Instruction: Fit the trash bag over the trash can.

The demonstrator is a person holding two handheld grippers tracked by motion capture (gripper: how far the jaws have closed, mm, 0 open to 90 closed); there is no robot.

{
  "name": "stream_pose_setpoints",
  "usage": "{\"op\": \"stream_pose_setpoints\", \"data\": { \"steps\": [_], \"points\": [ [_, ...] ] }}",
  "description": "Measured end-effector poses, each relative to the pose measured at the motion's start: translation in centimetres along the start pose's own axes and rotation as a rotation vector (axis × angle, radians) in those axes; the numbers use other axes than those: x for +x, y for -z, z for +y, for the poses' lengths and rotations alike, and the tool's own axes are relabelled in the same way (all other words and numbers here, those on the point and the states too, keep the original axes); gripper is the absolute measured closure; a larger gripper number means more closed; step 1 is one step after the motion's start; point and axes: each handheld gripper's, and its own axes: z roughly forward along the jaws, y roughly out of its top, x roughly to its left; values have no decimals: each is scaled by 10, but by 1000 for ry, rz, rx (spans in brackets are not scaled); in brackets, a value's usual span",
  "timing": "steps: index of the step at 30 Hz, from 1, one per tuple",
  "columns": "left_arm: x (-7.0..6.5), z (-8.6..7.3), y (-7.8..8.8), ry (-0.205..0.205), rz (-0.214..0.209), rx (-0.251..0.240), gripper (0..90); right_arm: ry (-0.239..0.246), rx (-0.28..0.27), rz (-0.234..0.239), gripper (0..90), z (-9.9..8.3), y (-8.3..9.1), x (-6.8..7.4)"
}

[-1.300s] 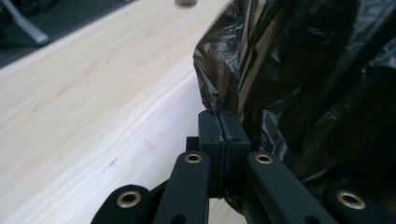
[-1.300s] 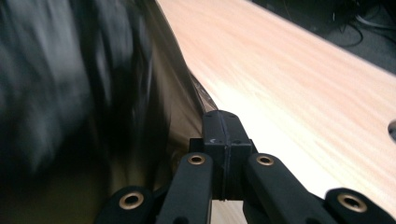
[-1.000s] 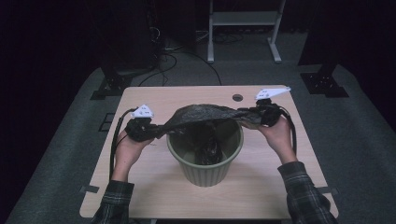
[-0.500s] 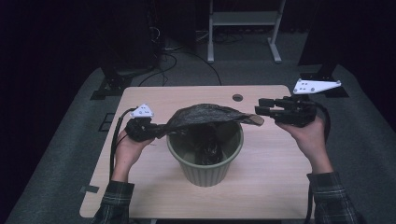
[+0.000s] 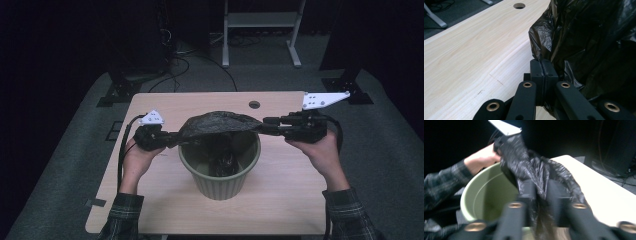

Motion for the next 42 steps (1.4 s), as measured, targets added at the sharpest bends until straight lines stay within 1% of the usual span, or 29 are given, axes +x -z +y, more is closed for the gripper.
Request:
{"op": "stream_pose_setpoints", "data": {
  "steps": [1,2,6,7,8,12,14,17,21,25,27,28,29,31,32,33,35,36,37,40,42],
  "points": [
    [0,0,0,-3,-1,-1,891,14,8,9,861,-1,-1,2],
    [0,1,0,-3,-3,-1,891,25,16,18,900,-2,-2,3],
    [0,1,1,-1,-1,1,891,34,36,32,900,-5,-2,7],
    [0,1,1,0,-2,1,892,40,39,31,900,-7,-2,10],
    [0,1,1,0,-2,1,891,42,42,42,900,-10,-1,12],
    [-1,1,1,-3,-5,2,891,38,52,61,900,-20,1,20],
    [-2,1,1,1,-6,0,891,36,43,69,900,-28,4,23],
    [-2,1,2,-3,-5,1,891,22,42,96,900,-42,7,30],
    [-3,1,2,-7,-7,3,891,12,77,127,900,-59,3,41],
    [-4,2,1,-7,-8,2,891,9,115,168,900,-75,-6,53],
    [-4,2,1,-10,-8,2,891,4,135,200,900,-82,-13,58],
    [-5,2,1,-10,-8,1,891,6,159,211,900,-86,-18,61],
    [-5,2,1,-8,-8,2,891,7,196,214,900,-90,-24,64],
    [-5,2,1,-7,-11,-1,891,1,231,230,900,-99,-34,66],
    [-5,2,1,-7,-15,-3,891,-9,257,233,900,-106,-40,66],
    [-5,3,1,-6,-18,-8,891,-22,263,245,900,-111,-44,66],
    [-7,4,1,-8,-28,-19,891,-45,256,266,900,-119,-49,65],
    [-8,5,2,-14,-34,-21,891,-54,252,272,900,-124,-52,64],
    [-9,6,2,-17,-36,-28,891,-68,252,289,900,-130,-55,64],
    [-11,9,6,-25,-34,-36,891,-51,287,312,900,-138,-65,72],
    [-12,10,7,-28,-32,-36,891,-47,309,315,900,-141,-70,76]
  ]
}}
